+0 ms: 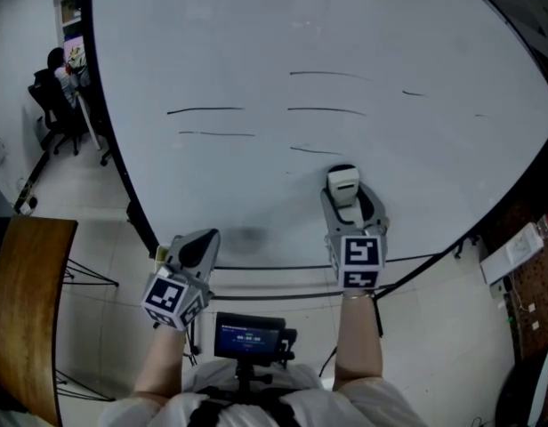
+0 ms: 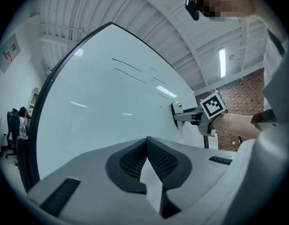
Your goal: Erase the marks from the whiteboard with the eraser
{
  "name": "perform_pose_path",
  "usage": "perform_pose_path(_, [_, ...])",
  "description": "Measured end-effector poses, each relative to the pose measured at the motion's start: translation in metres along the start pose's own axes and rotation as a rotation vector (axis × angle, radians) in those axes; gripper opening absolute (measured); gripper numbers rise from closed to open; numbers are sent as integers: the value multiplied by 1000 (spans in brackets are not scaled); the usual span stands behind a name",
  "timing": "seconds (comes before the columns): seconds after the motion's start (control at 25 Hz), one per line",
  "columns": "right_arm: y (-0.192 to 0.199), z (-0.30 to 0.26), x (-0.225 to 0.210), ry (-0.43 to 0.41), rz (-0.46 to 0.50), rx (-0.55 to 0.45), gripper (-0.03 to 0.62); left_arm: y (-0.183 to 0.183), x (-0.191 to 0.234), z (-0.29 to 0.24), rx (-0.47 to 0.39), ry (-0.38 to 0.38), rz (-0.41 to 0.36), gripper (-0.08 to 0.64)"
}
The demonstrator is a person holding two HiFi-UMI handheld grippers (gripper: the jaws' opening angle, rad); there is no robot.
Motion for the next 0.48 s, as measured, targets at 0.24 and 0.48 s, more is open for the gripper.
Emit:
perform_pose_path(0.24, [30,5,-44,80,-49,59,270,-4,-12,-10,16,22,12,8])
perform_pose_path(0.48, [28,10,-37,68,-54,70,270,-3,-19,-10,10,36,6,8])
Point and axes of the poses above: the fingertips, and each gripper's own axes: z backward along the fingers, x to its left, y out of its underside, the point moved 6 cm from there along z, backward along the fingers, and after that the axes turned 2 degrees about -z, right-handed, at the moved point
